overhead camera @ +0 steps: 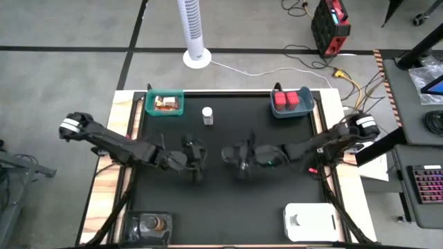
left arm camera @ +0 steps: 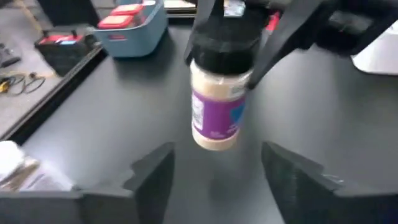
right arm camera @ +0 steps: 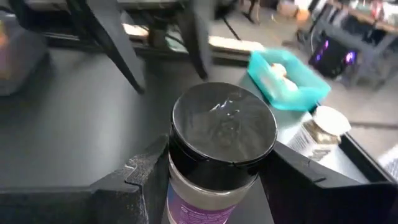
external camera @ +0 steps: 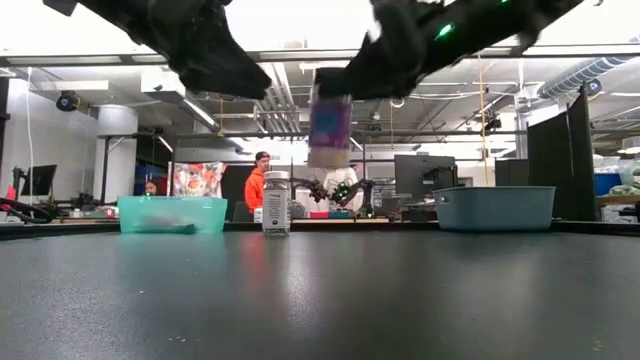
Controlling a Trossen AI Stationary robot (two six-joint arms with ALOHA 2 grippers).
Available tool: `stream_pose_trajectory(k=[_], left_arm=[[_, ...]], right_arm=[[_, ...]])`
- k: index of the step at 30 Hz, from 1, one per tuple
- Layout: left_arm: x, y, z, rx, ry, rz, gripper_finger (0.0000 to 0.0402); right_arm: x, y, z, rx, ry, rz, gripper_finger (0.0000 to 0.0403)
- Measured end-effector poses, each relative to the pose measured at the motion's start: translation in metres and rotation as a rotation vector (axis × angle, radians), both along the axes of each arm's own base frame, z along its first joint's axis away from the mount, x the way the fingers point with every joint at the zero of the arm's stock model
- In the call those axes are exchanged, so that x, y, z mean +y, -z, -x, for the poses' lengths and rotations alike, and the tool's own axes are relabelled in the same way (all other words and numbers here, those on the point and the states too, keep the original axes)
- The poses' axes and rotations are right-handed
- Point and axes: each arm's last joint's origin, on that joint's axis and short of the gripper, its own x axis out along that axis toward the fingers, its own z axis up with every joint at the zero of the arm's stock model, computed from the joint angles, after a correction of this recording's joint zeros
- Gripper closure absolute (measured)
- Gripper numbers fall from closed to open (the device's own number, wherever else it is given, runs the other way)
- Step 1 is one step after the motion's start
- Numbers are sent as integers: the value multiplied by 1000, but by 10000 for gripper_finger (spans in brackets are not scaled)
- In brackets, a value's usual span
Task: Sort spices by type
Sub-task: Put the black seasoning bottle into the black bin
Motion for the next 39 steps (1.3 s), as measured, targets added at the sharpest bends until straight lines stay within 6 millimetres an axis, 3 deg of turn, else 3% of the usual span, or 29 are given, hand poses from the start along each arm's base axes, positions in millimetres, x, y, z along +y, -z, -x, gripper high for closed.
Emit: stream_pose_trajectory(k=[8, 17, 28, 33, 39], left_arm=[[-20, 30, -31, -84, 53, 12, 96], [-30, 46, -48, -134, 106, 67, 91], [-45, 48, -77, -118, 188, -24, 92], [-48, 45, -82, -119, 211, -48, 137], [-48, 46, -80, -113, 212, -52, 257]], right_arm=[[46, 5, 16, -32, -52, 95, 206], [74, 5, 22, -77, -93, 165, 206], [85, -4, 25, -162, -127, 152, 206], [85, -3, 25, -158, -127, 137, 205], [85, -3, 25, -160, -121, 119, 149]])
